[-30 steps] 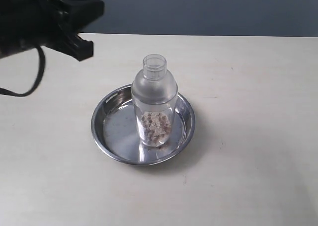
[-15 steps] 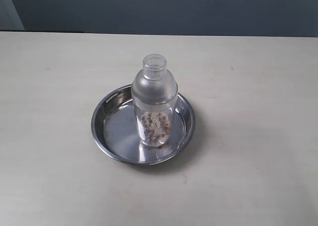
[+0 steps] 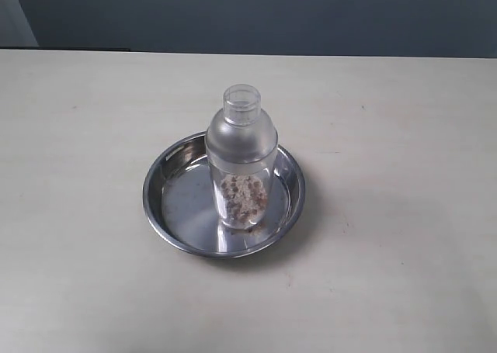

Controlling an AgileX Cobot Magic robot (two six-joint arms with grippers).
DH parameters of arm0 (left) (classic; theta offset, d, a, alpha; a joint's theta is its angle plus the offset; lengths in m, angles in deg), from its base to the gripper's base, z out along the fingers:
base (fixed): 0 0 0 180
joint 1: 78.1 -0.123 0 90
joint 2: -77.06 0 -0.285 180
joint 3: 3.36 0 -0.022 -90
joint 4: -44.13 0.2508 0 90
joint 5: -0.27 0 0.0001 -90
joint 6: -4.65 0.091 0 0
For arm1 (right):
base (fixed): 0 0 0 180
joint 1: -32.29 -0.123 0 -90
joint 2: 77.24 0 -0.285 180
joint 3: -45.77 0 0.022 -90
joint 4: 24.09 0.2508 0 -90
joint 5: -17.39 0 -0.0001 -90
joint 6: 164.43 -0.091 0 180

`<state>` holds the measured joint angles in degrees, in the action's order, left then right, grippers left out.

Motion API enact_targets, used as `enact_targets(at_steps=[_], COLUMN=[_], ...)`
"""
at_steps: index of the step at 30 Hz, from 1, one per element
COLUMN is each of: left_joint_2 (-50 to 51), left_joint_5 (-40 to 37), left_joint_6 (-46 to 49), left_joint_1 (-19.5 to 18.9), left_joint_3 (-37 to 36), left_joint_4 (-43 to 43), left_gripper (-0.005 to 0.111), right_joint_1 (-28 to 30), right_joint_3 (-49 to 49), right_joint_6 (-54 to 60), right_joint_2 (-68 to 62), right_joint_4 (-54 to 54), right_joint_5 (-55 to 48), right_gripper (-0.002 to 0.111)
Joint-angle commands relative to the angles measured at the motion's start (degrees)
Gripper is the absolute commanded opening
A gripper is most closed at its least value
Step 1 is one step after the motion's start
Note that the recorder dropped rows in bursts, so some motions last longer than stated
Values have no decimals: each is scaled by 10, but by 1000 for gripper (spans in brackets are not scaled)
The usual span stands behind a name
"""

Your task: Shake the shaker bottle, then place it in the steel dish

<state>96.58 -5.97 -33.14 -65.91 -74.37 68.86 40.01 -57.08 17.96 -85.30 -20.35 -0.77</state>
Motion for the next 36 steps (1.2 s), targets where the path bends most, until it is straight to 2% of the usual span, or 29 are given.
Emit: enact_targets(at_steps=[1,3,7,10,14,18,27,29,36], left_joint_2=[-58,-83,-117,-117,-117,-117,-117,-117,-117], left_joint_5=[-49,-61,-61,-71,-70,-70,-70,-70,-62], left_joint_6=[211,235,236,245,353,354,360,392,393], left_joint_1=[0,0,0,0,0,-2,-78,-92,-98], left_joint_3=[-5,-8,-61,-62,-62,-62,-62,-62,-62], left_joint_4=[-146,-153,-207,-231,-271,-273,-282,-283,-289], left_gripper=[0,0,0,0,0,0,0,0,0], right_joint_1=[2,2,2,2,2,2,2,2,2], right_joint_3=[1,1,1,1,1,1,1,1,1], right_joint_6=[1,1,1,1,1,1,1,1,1], right_joint_2=[3,3,3,3,3,3,3,3,3], right_joint_4=[0,0,0,0,0,0,0,0,0], right_joint_5=[7,7,7,7,7,7,7,7,7], right_gripper=[-1,-1,-1,-1,-1,-1,-1,-1,-1])
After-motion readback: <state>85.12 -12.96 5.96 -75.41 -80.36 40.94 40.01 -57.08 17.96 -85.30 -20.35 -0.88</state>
